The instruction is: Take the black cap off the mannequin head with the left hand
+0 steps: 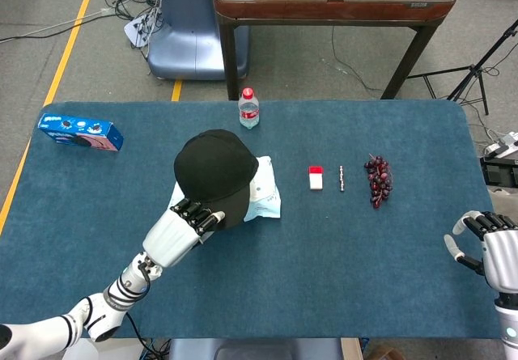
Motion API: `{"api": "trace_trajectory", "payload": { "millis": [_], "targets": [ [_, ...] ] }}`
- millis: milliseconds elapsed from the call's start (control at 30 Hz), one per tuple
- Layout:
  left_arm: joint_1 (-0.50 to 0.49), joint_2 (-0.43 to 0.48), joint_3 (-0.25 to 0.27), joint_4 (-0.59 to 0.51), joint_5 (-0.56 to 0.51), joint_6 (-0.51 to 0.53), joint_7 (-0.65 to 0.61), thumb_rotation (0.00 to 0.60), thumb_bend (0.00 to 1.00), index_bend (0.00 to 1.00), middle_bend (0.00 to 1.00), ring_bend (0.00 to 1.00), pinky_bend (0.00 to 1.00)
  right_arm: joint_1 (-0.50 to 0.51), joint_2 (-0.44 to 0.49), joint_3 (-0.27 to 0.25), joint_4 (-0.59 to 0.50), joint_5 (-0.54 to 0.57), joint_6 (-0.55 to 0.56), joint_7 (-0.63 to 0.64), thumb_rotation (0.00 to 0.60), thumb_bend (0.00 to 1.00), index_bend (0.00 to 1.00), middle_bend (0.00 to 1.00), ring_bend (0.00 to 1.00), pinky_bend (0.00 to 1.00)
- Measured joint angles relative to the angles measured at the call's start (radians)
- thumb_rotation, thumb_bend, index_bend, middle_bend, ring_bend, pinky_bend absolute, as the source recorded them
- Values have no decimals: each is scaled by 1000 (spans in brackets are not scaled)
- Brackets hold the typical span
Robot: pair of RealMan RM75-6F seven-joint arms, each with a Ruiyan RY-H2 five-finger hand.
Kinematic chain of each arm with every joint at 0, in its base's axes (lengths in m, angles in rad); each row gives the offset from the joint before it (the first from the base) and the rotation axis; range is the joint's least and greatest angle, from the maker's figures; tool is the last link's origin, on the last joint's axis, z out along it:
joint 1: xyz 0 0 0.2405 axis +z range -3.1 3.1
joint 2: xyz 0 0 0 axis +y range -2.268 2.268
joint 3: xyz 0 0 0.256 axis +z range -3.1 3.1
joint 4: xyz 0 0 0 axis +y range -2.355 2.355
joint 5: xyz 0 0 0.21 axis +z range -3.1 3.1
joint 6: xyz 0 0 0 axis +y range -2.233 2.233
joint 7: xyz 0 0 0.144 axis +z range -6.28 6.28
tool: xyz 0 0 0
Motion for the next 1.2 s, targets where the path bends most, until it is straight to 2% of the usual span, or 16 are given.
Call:
{"api": "trace_trajectory", "payload": {
  "millis": [200, 333, 500, 833, 1200],
  "targets": [
    [1, 8, 6, -3, -4, -6, 15, 600, 499, 510, 746, 609, 668, 0, 1, 0, 0, 0, 0, 2, 600, 288, 595, 524, 455, 477],
    [0, 7, 8, 2, -2, 0, 14, 600, 541, 570, 743, 607, 668, 0, 0, 0, 1, 0, -1, 2, 600, 289, 595, 524, 455, 477],
    [-2, 2, 9, 17, 8, 16, 14, 600, 559, 636, 743, 607, 669, 0, 0, 0, 0, 0, 0, 2, 600, 289, 595, 524, 455, 477],
    [-20, 9, -10, 34, 35, 59, 24, 600, 560, 648, 746, 607, 669, -1, 1, -1, 0, -3, 3, 3, 600, 288, 595, 524, 455, 477],
    [-47, 67, -63, -6, 15, 49, 59, 600, 560, 649, 747, 608, 670, 0, 1, -1, 1, -2, -1, 3, 600, 289, 595, 524, 455, 477]
  ]
}}
